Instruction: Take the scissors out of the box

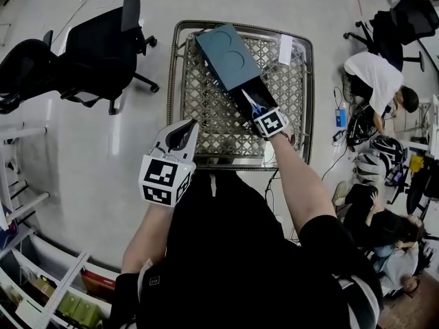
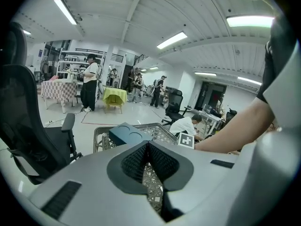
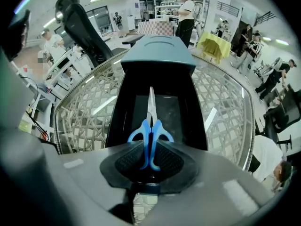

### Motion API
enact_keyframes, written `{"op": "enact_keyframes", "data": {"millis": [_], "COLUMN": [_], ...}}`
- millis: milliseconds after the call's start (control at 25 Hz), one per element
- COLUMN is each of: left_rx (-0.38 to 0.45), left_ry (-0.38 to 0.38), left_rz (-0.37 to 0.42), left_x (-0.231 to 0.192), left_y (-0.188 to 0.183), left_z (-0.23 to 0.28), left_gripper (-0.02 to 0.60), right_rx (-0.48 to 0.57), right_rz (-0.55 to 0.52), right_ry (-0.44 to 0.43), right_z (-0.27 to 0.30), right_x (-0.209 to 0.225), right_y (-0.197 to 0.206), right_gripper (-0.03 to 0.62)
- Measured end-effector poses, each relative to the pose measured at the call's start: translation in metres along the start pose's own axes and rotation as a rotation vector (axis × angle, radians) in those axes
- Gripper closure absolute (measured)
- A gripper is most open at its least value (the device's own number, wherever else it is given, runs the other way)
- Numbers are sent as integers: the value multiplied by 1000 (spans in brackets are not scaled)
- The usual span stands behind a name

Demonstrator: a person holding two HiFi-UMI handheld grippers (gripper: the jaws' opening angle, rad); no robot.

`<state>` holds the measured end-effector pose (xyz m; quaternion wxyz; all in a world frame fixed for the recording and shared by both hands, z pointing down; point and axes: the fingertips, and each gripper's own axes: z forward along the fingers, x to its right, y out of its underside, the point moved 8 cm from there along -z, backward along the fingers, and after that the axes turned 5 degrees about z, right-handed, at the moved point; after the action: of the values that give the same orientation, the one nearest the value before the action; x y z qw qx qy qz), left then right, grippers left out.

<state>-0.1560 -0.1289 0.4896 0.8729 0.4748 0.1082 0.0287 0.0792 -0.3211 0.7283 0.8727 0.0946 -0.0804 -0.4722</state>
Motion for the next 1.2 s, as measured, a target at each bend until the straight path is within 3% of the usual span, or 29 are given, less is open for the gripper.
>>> {"op": "enact_keyframes", "data": {"millis": [200,520,720,1200], "left_rx": [49,117,124,166], "left_ry": [12,45,78,132], "left_rz": [-7,24,42,181], "left_x": [-6,-14,-15,12], "left_y": [-9,-31,-37,-92], "left_z": [-6,-22,-28,-20], "left_gripper": [574,574,574,574], "right_rx": [47,204,376,843], "right_rz": [0,138,243,300], "right_ry": [2,-27,-30,-121], "right_z": [-25,-90,-143,-280], "right_x": [1,5,3,-7], "right_y": [-12,-20,-20,-4], "right_gripper": [502,502,502,502]}}
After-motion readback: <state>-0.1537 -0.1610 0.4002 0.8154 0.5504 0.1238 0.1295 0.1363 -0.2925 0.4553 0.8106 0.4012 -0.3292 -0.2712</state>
